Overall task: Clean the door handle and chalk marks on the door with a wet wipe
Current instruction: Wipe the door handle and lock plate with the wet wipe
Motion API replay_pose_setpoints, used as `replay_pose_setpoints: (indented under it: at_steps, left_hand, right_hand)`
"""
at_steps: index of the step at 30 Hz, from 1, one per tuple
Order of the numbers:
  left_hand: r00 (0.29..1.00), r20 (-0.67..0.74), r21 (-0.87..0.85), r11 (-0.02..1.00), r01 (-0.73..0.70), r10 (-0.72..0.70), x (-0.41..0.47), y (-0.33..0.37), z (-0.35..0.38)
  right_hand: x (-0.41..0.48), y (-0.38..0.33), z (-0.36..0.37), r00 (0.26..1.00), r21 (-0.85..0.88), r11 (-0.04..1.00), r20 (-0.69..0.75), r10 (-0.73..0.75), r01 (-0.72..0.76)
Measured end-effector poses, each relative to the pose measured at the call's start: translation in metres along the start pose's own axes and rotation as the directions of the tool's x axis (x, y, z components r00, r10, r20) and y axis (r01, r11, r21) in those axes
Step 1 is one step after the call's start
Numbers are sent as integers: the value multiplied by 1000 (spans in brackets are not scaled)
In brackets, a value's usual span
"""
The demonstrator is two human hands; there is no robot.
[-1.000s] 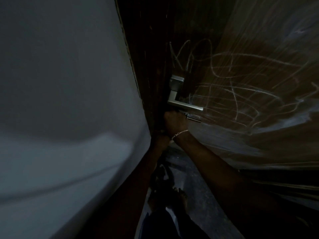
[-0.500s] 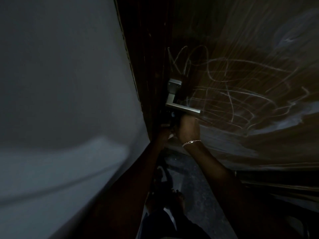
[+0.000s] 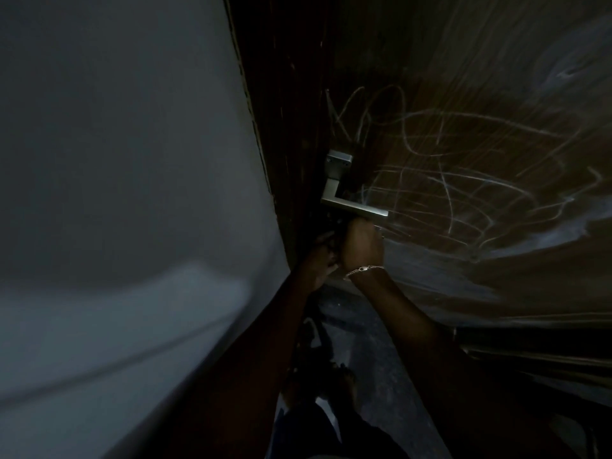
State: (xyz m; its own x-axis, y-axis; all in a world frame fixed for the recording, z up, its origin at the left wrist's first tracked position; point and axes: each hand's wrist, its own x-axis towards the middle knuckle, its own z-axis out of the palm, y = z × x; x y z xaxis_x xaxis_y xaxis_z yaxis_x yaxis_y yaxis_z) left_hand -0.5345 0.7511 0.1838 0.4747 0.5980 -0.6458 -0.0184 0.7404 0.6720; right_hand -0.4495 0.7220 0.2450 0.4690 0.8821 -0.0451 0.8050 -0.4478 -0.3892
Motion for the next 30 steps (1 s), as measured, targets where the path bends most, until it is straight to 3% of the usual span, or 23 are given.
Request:
replay_pose_setpoints:
  at_steps: [2, 5, 8, 10, 13, 19, 21, 24, 27, 30]
  left_hand:
    - [1000, -17, -1, 1000, 13, -13, 0, 1, 1]
    - [998, -31, 130, 989, 66, -63, 3, 2, -2]
    - [997, -46, 231, 971, 65, -56, 3, 5, -4]
    - [998, -28, 196, 979, 56, -52, 1, 6, -2]
    - [999, 8, 48, 997, 52, -53, 0, 1, -3]
    - [998, 20, 49, 997, 61, -62, -1, 5, -1]
    - [997, -4, 64, 995, 75, -75, 3, 1, -5]
    - [994, -21, -3, 994, 106, -106, 0, -4, -12]
    - [995, 11, -12, 995, 95, -95, -2, 2, -7]
    - [997, 41, 17, 997, 71, -72, -4, 8, -2]
  right_hand:
    - [0, 4, -2, 1000, -20, 999, 8, 30, -30]
    - [2, -12, -2, 993, -19, 996, 77, -89, 90]
    - [6, -24, -1, 988, -76, 991, 119, -97, 107]
    - [4, -20, -2, 991, -101, 992, 124, -58, 71]
    - [-4, -5, -6, 996, -71, 993, 21, -88, 89]
    - [-3, -1, -12, 996, -27, 997, -49, -70, 69]
    - [0, -12, -6, 989, 1, 990, -47, -140, 140]
    - [9, -20, -1, 986, -66, 986, 81, -147, 152]
    - [5, -9, -2, 981, -23, 982, 44, -188, 190]
    - [-3, 7, -9, 995, -74, 992, 32, -100, 102]
